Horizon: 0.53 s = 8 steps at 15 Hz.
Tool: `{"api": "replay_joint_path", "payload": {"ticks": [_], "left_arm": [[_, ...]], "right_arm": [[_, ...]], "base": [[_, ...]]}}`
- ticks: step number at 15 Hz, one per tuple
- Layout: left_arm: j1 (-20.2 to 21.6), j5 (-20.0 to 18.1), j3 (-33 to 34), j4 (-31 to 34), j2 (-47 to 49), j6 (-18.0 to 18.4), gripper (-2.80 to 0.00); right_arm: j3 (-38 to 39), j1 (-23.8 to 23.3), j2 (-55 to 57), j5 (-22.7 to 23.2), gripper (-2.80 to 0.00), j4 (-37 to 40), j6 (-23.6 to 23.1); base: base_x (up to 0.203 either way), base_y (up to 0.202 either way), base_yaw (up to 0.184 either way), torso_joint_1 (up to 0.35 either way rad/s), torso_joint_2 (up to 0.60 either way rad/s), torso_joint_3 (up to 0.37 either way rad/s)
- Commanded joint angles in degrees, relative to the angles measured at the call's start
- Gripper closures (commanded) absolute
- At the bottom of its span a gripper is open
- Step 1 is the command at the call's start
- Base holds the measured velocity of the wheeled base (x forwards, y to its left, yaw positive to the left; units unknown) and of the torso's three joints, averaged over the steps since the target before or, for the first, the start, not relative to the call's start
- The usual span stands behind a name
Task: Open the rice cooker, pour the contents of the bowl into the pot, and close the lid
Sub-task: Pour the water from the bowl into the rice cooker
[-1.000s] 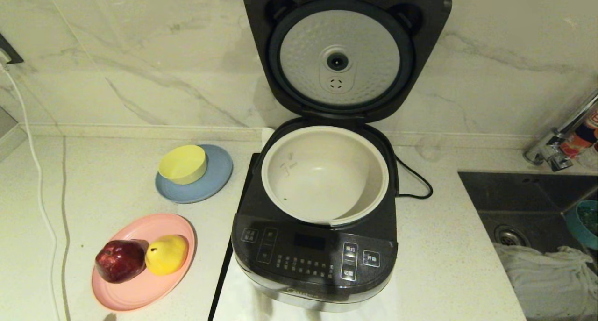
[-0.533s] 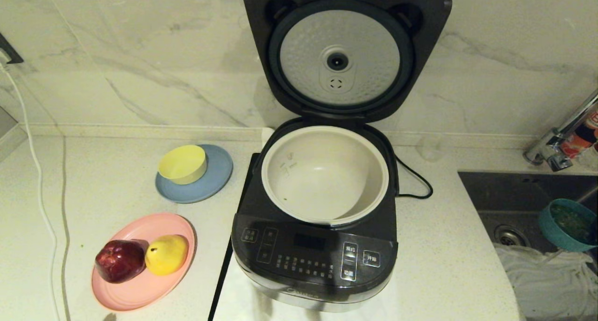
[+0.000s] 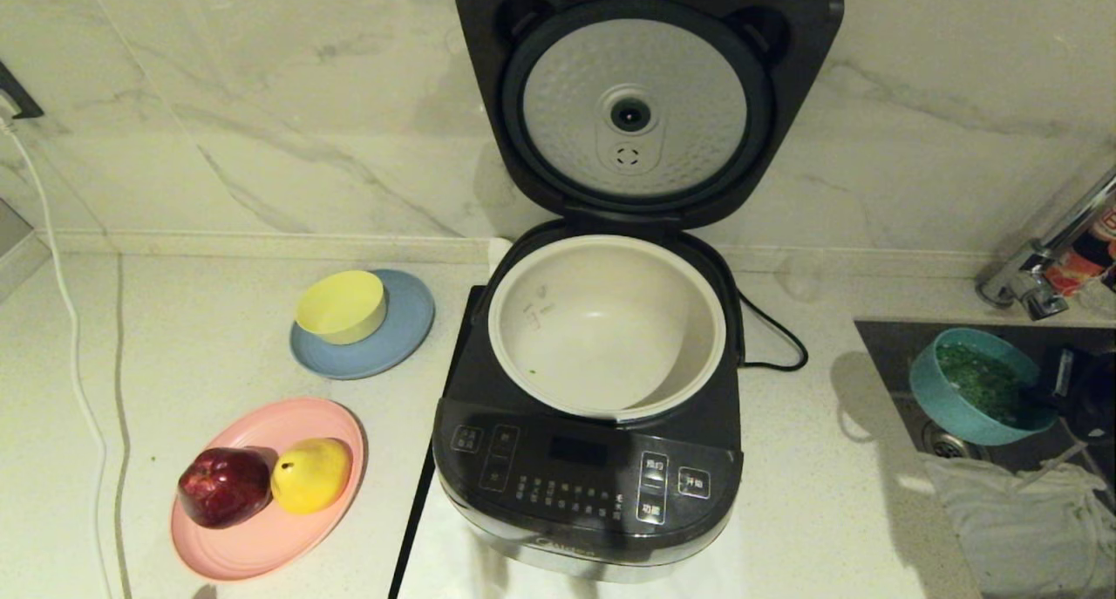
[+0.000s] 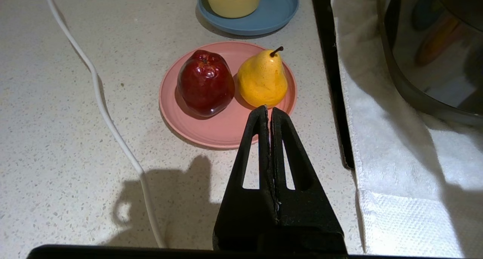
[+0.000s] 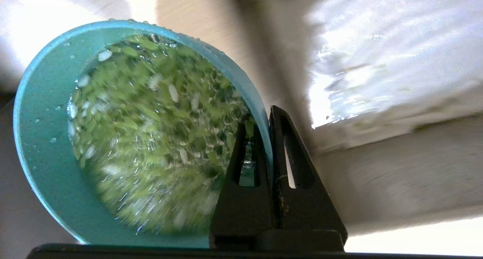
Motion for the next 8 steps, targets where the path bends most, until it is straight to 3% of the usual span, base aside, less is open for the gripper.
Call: {"api": "replay_joint_path", "payload": {"ticks": [1, 3, 8], "left_arm": [[0.0, 0.0, 0.5, 0.0, -0.1, 0.0, 0.0], [0.0, 0.0, 0.5, 0.0, -0.1, 0.0, 0.0], [0.0, 0.0, 0.5, 0.0, -0.1, 0.0, 0.0]], "right_arm": [[-4.6, 8.2, -7.5, -0.8, 0.0, 7.4, 0.2], [-8.5, 15.0, -9.5, -3.3, 0.0, 12.2, 0.5], [-13.9, 30.2, -9.5, -9.9, 0.0, 15.1, 1.4]], "base": [[0.0, 0.0, 0.0, 0.0, 0.0, 0.0], [0.0, 0.0, 0.0, 0.0, 0.0, 0.0], [0.0, 0.0, 0.0, 0.0, 0.0, 0.0]]}}
